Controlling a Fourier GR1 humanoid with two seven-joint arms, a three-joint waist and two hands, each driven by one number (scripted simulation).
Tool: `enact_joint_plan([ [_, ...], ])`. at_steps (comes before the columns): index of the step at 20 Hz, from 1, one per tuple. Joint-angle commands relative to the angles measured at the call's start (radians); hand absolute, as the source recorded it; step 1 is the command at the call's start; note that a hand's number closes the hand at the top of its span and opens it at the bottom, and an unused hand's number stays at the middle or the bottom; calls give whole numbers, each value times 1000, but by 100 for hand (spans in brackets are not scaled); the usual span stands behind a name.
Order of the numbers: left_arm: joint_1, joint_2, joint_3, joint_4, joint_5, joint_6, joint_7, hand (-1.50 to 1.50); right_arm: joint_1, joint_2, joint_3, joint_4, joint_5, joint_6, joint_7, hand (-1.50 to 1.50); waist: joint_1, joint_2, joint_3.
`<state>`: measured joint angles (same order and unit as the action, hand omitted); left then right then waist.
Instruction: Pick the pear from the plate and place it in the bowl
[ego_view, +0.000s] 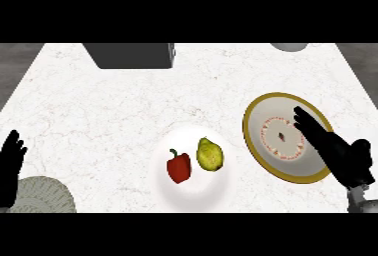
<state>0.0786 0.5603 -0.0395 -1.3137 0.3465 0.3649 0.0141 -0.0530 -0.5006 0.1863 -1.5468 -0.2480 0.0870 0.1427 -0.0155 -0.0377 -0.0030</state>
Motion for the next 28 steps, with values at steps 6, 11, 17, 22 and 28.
enact_joint_plan([
  [6,-199,18,-63,-160,-64,-53,-90,0,-102,382,79,65,-441,306,-173,150,83,75,49],
  [11,-266,-16,-139,-209,-97,-60,-58,0,-149,440,-63,347,-493,361,-326,-150,71,81,24],
  [17,-303,-41,-187,-214,-143,-25,-8,0,-290,279,-138,515,-442,719,-499,-150,77,70,14],
  [22,-334,-66,-214,-207,-181,8,23,0,-407,181,-112,595,-267,848,-570,-150,84,67,12],
  [28,-356,-57,-202,-202,-177,-6,50,0,-512,96,-54,595,-57,864,-643,-150,84,65,10],
])
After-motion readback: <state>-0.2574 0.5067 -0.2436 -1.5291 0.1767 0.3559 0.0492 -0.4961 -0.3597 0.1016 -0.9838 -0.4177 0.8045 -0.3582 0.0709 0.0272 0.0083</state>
